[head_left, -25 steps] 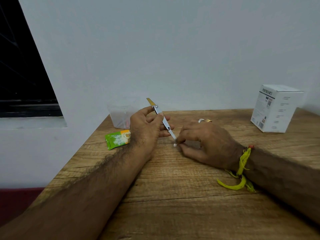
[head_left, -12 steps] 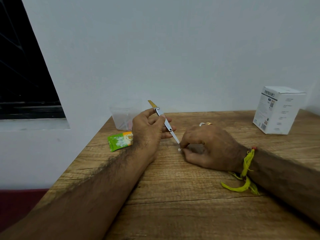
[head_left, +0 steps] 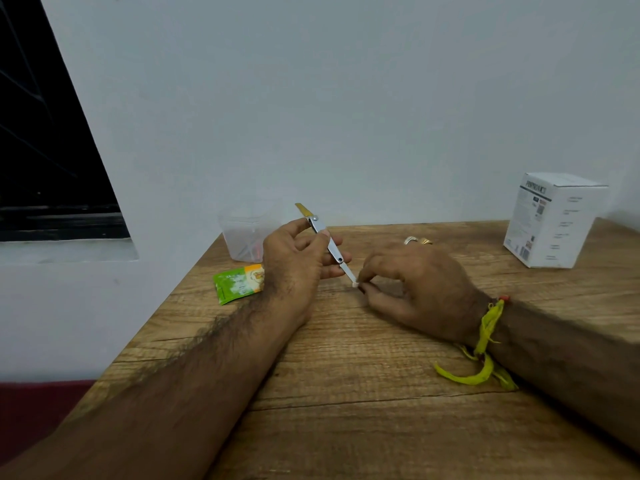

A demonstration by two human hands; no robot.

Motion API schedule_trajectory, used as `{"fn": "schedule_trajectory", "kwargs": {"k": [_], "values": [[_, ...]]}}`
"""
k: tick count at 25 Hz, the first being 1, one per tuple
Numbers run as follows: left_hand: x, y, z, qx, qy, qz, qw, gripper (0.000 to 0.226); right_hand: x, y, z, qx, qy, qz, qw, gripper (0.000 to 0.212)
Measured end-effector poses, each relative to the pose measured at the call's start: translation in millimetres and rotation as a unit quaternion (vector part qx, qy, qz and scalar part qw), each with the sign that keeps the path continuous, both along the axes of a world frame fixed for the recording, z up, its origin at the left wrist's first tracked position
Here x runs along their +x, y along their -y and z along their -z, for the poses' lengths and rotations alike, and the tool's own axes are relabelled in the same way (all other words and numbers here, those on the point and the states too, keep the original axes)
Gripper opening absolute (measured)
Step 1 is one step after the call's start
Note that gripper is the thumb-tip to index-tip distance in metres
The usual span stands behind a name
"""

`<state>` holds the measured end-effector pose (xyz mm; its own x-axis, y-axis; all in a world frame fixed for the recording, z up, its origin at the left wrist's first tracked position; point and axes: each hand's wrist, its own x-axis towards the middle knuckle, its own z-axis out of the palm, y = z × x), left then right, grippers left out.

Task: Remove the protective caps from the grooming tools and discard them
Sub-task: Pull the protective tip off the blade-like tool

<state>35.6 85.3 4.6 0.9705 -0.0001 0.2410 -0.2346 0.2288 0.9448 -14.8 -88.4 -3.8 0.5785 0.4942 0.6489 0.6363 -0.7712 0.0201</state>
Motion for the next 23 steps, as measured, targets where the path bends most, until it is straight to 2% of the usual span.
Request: {"fn": "schedule_trajectory", "kwargs": {"k": [5, 9, 13, 16, 20, 22, 23], "values": [[-3.1, 1.2, -0.4, 0.008, 0.011, 0.010, 1.000, 0.037, 2.0, -4.7, 0.7, 0.000, 0.006, 0.003, 1.000, 0.019], [-6.2, 2.3, -2.0, 0.013, 0.026, 0.019, 0.999, 0.036, 0.0, -4.0, 0.9, 0.164, -0.017, -0.011, 0.986, 0.003], [-7.8, 0.8, -4.0, -0.043, -0.003, 0.043, 0.998, 0.035, 1.9, -6.6, 1.5, 0.289, -0.015, -0.002, 0.957, 0.007], [-8.4, -0.4, -6.3, -0.053, -0.021, 0.052, 0.997, 0.036, 3.0, -6.7, -0.8, 0.390, -0.052, -0.012, 0.919, 0.004], [-20.6, 6.7, -11.6, 0.047, -0.006, 0.077, 0.996, 0.031, 2.9, -8.5, -5.8, 0.473, -0.115, -0.029, 0.873, 0.002], [-26.2, 9.8, -10.8, 0.151, 0.046, 0.073, 0.985, 0.029, 4.2, -7.3, -7.1, 0.522, -0.154, -0.036, 0.838, 0.004], [-25.8, 9.4, -8.7, 0.227, 0.096, 0.055, 0.967, 0.031, 4.9, -6.4, -7.6, 0.551, -0.180, -0.040, 0.814, 0.005]]}}
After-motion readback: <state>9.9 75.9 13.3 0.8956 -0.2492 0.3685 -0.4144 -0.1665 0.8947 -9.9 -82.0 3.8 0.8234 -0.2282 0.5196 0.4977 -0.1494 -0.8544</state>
